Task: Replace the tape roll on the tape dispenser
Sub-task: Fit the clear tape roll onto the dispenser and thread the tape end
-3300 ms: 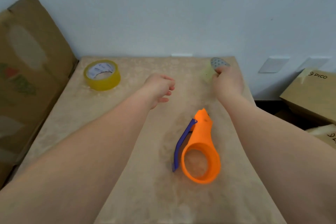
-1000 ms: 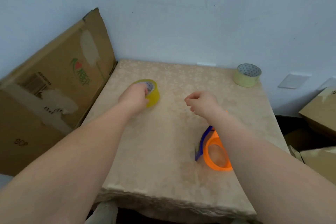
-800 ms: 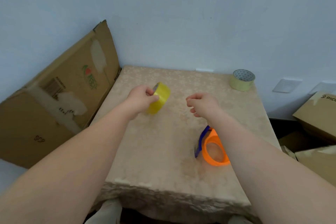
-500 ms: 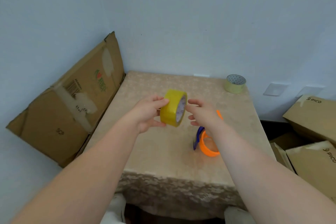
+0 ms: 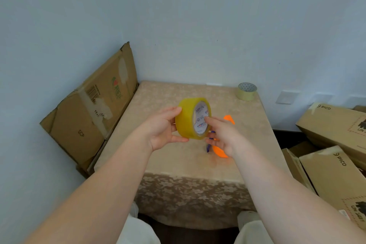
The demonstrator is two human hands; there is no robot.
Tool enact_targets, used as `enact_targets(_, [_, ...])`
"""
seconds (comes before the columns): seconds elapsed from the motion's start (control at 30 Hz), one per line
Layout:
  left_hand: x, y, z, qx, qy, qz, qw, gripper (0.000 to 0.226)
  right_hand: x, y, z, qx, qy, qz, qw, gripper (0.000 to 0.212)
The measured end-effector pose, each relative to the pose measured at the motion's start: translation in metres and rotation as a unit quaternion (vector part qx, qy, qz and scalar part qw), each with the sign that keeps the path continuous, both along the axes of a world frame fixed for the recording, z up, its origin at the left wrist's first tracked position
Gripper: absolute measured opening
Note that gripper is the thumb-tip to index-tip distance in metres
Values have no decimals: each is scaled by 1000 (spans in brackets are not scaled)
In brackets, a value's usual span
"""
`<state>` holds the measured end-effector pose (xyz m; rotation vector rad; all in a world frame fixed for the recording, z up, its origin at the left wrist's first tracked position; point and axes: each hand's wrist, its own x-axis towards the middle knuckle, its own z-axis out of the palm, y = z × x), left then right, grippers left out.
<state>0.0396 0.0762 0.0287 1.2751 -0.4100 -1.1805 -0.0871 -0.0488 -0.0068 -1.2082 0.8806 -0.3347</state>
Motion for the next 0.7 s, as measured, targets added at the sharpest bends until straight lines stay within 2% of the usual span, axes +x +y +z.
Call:
enact_targets(0.1, [-4, 2, 0, 5, 24, 17, 1000, 19, -4, 4, 5, -4, -3, 17, 1000, 9])
enact_targets(0.2, [-9, 3, -3, 19, 57, 22, 998, 25, -8, 7, 6, 11, -3, 30, 999, 18])
enact_targets(0.33, [-15, 2, -6, 30, 99, 12, 995, 34, -10, 8, 9, 38, -19, 33, 999, 10])
enact_targets(0.5, [-17, -8, -11, 69, 49, 39, 996, 40, -10, 5, 5, -11, -21, -6, 1000, 17])
enact_targets(0.7, [-19, -18, -24, 111, -33, 39, 992, 34, -6, -1, 1, -52, -26, -43, 997, 20])
